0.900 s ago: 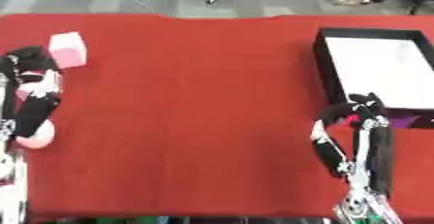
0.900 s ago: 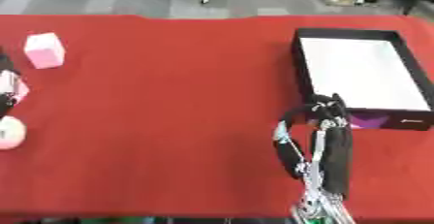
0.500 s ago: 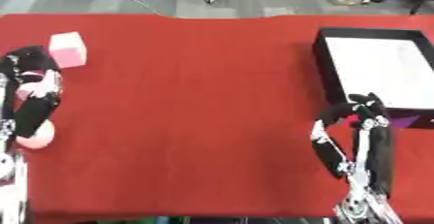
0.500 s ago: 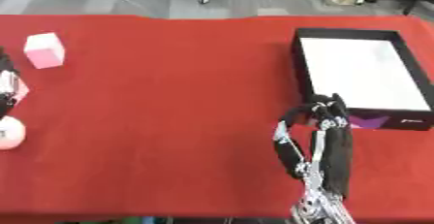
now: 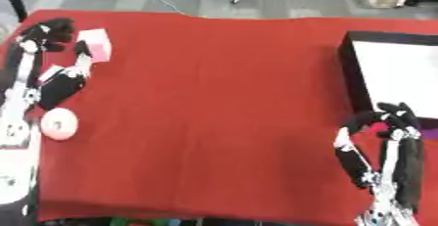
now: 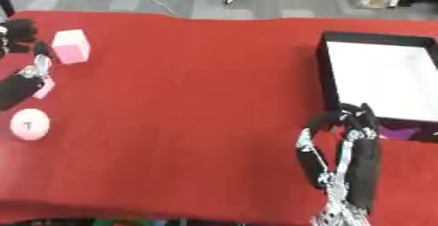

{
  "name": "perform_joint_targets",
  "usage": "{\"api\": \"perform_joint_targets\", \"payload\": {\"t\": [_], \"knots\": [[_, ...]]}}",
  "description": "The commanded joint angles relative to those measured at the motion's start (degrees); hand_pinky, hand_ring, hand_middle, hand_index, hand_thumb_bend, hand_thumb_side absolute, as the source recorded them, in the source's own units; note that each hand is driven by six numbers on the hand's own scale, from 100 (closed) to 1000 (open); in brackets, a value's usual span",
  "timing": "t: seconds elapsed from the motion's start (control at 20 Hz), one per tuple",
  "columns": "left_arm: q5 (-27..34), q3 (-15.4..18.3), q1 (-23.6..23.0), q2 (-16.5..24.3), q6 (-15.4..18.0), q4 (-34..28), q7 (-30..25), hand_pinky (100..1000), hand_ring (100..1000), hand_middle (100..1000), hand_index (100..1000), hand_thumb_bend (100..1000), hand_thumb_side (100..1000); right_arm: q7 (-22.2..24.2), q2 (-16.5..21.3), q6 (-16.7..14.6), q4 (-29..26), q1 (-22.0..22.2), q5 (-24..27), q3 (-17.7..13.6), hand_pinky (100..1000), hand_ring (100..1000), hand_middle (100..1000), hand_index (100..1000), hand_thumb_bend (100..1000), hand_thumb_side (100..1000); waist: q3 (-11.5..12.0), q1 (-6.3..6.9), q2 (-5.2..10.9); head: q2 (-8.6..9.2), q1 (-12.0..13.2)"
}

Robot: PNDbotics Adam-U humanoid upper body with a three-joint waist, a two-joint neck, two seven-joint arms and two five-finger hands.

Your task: Pick up the objects with one hand, pass them to the other hand, and then place them into the box on the other side of the table.

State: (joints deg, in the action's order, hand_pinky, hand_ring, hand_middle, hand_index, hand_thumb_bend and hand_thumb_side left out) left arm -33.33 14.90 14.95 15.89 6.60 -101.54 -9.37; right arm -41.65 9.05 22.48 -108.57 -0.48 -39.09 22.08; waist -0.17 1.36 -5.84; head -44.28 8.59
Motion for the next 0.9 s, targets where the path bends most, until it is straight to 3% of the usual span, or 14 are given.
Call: {"api": "perform_joint_targets", "payload": {"t": [0.05,0.35,0.55,0.75,0.9], "knots": [[0.32,-0.81,1.92,8.41,5.23,4.87,0.34,758,729,711,854,100,287,-10.31,1.03,10.08,-0.42,-0.03,-0.2,-0.5,589,957,736,537,100,129,-0.17,0.4,0.89,0.16,3.45],[1.33,-5.14,4.24,20.85,15.92,16.95,0.64,792,731,722,878,100,246,-10.31,1.98,10.36,-0.49,0.27,-0.46,-0.75,590,956,737,539,100,129,-0.67,1.3,1.6,0.16,7.17],[-0.94,-9.06,6.19,28.03,23.83,25.77,-3.44,820,736,735,891,100,236,-10.31,2.55,10.58,-0.72,0.57,-0.46,-0.8,591,956,738,539,100,130,-0.88,1.81,2.07,0.16,8.02],[-5.68,-12.16,8.03,31.85,29.22,32.55,-7.96,837,730,737,900,121,273,-10.31,2.86,10.68,-0.84,0.73,-0.5,-0.75,591,957,738,539,100,129,-1.08,2.04,2.27,0.16,8.15],[-8.12,-13.86,9.14,32.45,32.16,35.93,-11.69,840,719,736,900,122,389,-10.31,2.95,10.69,-0.88,0.75,-0.49,-0.67,591,956,739,538,100,129,-1.19,2.07,2.34,0.16,8.16]]}}
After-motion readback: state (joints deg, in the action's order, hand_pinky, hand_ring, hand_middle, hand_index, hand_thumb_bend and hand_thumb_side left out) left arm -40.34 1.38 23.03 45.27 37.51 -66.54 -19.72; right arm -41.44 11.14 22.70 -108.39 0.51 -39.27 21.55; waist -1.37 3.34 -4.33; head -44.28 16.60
